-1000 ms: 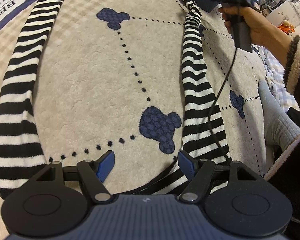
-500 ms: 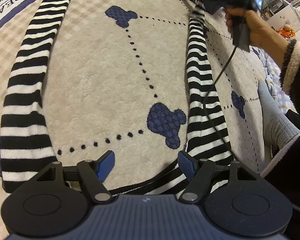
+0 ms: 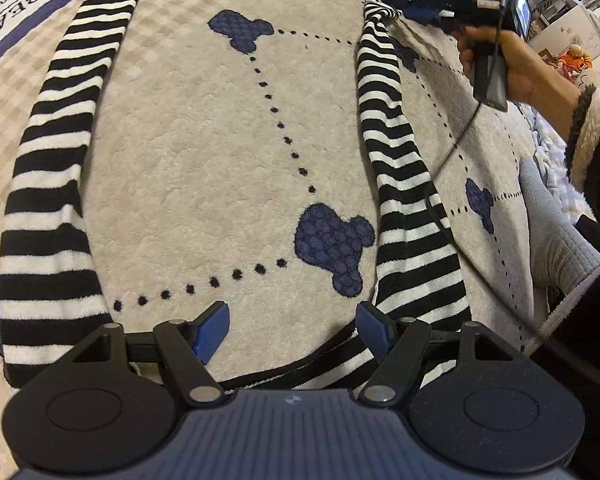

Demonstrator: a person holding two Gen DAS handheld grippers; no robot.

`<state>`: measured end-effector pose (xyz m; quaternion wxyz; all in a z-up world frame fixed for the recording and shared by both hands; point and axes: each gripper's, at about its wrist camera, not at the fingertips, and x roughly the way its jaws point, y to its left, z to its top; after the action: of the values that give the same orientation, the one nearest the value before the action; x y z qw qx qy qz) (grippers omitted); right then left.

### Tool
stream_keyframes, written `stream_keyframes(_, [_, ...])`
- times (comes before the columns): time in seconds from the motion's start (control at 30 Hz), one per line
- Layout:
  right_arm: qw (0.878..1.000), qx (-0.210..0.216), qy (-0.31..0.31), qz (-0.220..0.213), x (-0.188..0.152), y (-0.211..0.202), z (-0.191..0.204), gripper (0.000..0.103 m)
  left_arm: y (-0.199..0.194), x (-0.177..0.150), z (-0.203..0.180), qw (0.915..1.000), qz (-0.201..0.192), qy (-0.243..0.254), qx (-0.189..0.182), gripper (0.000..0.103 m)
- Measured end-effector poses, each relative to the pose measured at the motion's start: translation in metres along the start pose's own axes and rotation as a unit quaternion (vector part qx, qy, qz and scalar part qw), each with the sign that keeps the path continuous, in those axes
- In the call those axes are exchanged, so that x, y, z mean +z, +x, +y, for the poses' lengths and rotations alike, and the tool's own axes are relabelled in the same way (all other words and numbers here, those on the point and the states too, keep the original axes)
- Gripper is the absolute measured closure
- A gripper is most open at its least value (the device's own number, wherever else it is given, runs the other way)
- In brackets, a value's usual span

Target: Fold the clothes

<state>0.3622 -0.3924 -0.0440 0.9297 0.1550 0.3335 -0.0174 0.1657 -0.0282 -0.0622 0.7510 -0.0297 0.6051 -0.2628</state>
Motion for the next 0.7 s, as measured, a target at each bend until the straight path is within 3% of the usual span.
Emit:
stream_keyframes(0.07, [1.000,-0.007,0.003,-0.008,0.000,-0.005,-0.003,0.071,0.000,0.000,0.000,1.0000,0.000,-0.001,-0.001,0.033])
stream_keyframes(0.13, [1.000,-0.010,0.008,-0.015,0.002,-0.013,-0.003,0.063,0.001,0.000,0.001,1.0000,0.000,-0.001,-0.001,0.033])
stream_keyframes(0.23, [0.999,-0.012,0.030,-0.002,0.002,-0.018,-0.005,0.062,0.002,0.000,-0.001,1.0000,0.001,0.001,0.003,0.032])
stream_keyframes(0.33, [0.993,0.028,0.110,0.038,-0.005,-0.002,-0.019,0.062,0.003,-0.001,-0.003,1.0000,0.000,0.007,0.007,0.032])
stream_keyframes(0.43, [0.988,0.047,0.142,0.041,-0.012,0.008,-0.018,0.061,0.003,-0.001,-0.002,1.0000,0.000,0.006,0.005,0.032])
stream_keyframes(0.57, [0.982,0.091,0.163,0.027,-0.004,0.016,-0.005,0.061,0.003,-0.003,-0.001,1.0000,-0.002,0.008,0.003,0.032])
stream_keyframes(0.63, [0.971,0.168,0.173,-0.006,0.006,0.012,0.009,0.062,0.003,-0.003,0.000,1.0000,-0.002,0.008,0.002,0.032])
stream_keyframes(0.7, [0.968,0.191,0.162,-0.021,0.015,0.006,0.023,0.063,0.002,-0.003,0.000,1.0000,-0.002,0.007,0.001,0.032])
